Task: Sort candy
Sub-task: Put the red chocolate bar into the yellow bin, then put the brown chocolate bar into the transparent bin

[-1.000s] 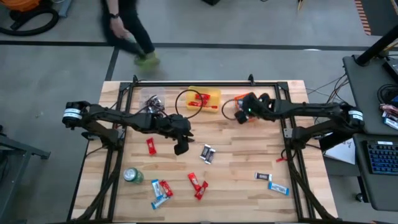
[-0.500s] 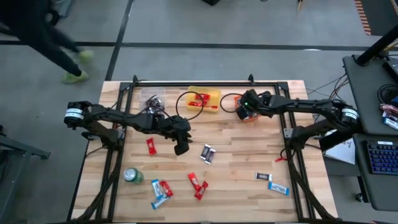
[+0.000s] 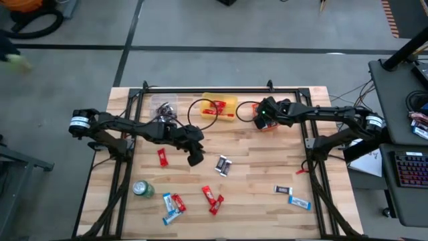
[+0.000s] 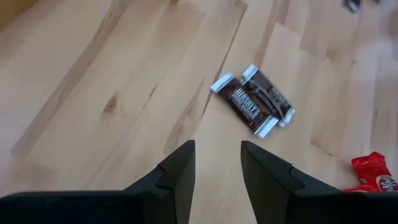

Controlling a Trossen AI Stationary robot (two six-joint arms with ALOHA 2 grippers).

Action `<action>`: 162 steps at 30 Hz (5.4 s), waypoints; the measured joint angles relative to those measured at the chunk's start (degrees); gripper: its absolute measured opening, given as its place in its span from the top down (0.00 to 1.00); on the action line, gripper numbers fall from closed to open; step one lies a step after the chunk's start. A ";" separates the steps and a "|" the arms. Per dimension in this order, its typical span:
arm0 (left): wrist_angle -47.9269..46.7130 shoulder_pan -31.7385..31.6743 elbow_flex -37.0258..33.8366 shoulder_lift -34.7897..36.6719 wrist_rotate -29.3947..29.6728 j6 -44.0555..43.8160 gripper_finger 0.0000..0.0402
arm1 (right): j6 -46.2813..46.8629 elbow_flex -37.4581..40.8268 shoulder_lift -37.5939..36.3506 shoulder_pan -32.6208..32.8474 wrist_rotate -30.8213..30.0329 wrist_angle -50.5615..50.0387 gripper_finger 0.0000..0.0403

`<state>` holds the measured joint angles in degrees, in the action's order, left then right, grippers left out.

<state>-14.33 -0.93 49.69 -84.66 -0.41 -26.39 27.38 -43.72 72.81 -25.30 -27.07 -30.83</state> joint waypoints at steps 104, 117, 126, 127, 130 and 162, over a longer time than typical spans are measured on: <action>-15.06 -18.95 39.78 -25.49 8.98 51.88 1.00 | 0.52 -0.07 -0.74 2.43 6.28 1.60 0.50; -27.77 -24.20 59.00 -42.38 4.27 60.83 1.00 | 0.54 -0.07 -0.74 2.43 6.27 1.57 0.50; -27.74 -25.85 59.91 -43.56 4.12 62.01 0.99 | 0.69 -0.07 -0.74 2.43 6.49 1.58 0.50; -27.78 -25.99 59.78 -43.56 4.16 62.01 0.98 | 0.71 -0.07 -0.74 2.43 6.49 1.60 0.50; -27.89 -26.14 59.49 -43.56 4.14 62.01 0.91 | 0.71 -0.07 -0.74 2.43 6.49 1.62 0.50; -28.93 -14.05 37.76 -7.44 -10.26 42.10 0.73 | -12.76 -0.04 -12.43 22.95 21.22 2.86 0.50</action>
<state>-43.26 -14.98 87.45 -92.10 -10.68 15.71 14.62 -43.77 60.38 -2.35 -5.85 -27.97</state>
